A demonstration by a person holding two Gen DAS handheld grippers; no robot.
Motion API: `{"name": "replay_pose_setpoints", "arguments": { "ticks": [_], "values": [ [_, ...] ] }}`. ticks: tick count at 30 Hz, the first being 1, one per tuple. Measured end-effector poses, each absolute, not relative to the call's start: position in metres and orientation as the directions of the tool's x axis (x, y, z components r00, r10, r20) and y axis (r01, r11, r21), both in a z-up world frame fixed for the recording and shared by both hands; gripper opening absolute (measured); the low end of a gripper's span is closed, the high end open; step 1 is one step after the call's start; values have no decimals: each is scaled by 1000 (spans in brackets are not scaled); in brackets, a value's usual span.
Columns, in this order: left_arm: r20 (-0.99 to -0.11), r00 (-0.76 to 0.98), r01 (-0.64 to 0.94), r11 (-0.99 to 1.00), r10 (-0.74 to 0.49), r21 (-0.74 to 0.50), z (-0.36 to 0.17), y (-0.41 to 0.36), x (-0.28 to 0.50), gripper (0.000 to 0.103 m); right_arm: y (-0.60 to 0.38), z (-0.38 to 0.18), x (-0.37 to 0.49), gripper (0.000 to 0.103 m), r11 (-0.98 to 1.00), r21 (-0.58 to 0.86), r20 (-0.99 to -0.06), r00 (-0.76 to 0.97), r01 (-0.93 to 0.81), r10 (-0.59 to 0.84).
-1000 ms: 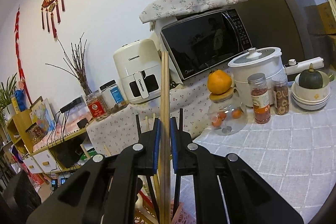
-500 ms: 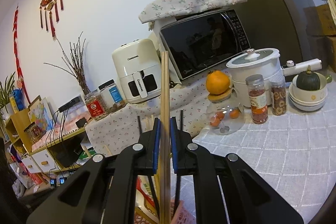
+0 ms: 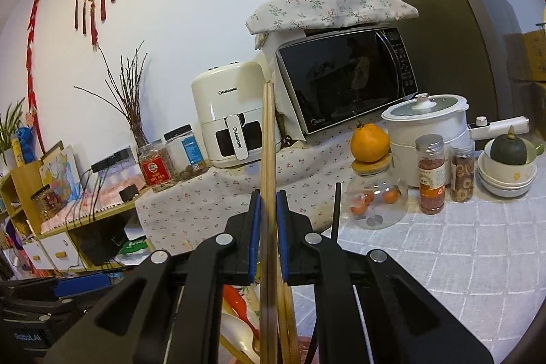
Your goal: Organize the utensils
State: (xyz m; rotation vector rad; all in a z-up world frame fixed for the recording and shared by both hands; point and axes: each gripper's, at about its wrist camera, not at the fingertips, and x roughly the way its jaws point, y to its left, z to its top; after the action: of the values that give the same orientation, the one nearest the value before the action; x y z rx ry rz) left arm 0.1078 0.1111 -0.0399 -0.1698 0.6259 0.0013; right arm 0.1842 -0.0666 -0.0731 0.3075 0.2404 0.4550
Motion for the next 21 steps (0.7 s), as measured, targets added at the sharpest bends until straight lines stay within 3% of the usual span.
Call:
{"name": "replay_pose_setpoints", "arguments": {
  "ticks": [4, 10, 13, 20, 21],
  "values": [
    [-606, 793, -55, 984, -59, -167, -44, 115, 112, 62, -62, -82, 181, 10, 876, 304, -169, 884, -374, 436],
    [-648, 756, -52, 979, -90, -197, -52, 115, 118, 63, -56, -107, 170, 16, 905, 218, -325, 847, -365, 421],
    [-653, 751, -41, 980, -97, -193, -51, 112, 116, 65, -67, -100, 160, 18, 915, 203, -355, 844, -350, 402],
    [-670, 735, -12, 987, -101, -163, -49, 93, 106, 67, -95, -75, 115, 43, 920, 172, -586, 714, -353, 384],
    [-678, 728, -6, 987, -104, -158, -49, 89, 105, 70, -98, -71, 102, 53, 918, 158, -607, 698, -364, 381]
  ]
}}
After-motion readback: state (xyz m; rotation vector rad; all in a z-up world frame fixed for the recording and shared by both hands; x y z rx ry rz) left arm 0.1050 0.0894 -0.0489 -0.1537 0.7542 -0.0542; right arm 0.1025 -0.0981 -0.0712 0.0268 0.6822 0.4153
